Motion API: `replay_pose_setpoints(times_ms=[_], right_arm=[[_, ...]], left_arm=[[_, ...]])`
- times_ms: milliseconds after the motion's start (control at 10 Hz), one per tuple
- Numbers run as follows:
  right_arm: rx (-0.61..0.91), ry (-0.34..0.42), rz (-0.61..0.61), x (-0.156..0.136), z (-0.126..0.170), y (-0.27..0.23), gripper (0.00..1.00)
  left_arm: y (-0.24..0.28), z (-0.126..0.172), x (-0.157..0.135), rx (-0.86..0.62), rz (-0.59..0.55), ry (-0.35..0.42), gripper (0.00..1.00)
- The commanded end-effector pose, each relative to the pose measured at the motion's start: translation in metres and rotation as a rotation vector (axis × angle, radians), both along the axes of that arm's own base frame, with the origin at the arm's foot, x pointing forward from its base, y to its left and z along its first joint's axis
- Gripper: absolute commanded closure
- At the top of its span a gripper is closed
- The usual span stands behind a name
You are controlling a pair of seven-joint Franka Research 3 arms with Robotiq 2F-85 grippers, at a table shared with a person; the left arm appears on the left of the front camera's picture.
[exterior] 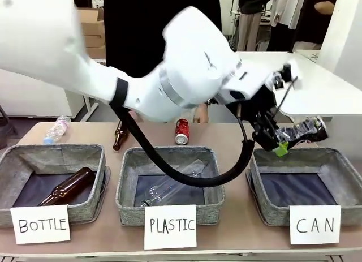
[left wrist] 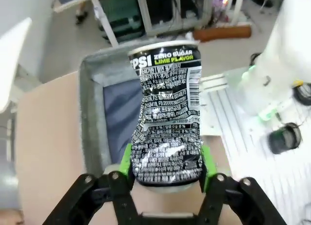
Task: Sort the can waste into the basket.
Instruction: Pick up the can waste from the table and place it in the right Fabric basket.
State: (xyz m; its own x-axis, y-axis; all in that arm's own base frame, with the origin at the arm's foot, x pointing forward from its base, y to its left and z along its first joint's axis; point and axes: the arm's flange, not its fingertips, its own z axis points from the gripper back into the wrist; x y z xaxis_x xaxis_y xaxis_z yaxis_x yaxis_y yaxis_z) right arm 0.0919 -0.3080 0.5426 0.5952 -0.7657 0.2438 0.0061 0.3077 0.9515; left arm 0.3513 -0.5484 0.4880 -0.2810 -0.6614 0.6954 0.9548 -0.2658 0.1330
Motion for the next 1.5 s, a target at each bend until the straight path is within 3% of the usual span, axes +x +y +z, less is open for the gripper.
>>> replay_pose_setpoints(times_ms=[0,100,400,500,1200,1300,1400], right_arm=[[0.013,-0.024,0.021,0.008,0.006,0.009,0.00],[0.013,-0.024,0.021,0.008,0.006,0.009,0.00],[0.013,-0.024,0.021,0.008,0.006,0.009,0.00],[0.013,-0.024,0.021,0.008,0.006,0.009,0.00],[0.013,-0.024,0.021,0.008,0.006,0.009,0.00],[0.013,-0.024,0.021,0.008,0.006,0.009,0.00],[0.013,-0.024,0.021,0.008,0.006,0.009,0.00]], left_arm=[[-0.060,-0.034,0.032,0.068,0.021,-0.023,0.39],[-0.071,-0.046,0.034,0.075,0.033,-0.062,0.39],[-0.071,-0.064,0.036,0.065,0.042,0.017,0.39],[-0.068,-0.067,0.037,0.084,0.032,0.034,0.00],[-0.054,-0.059,0.040,0.052,0.061,0.058,0.00],[-0.031,-0.039,0.037,0.059,0.118,0.081,0.00],[0.025,-0.002,0.032,0.122,0.229,0.136,0.00]])
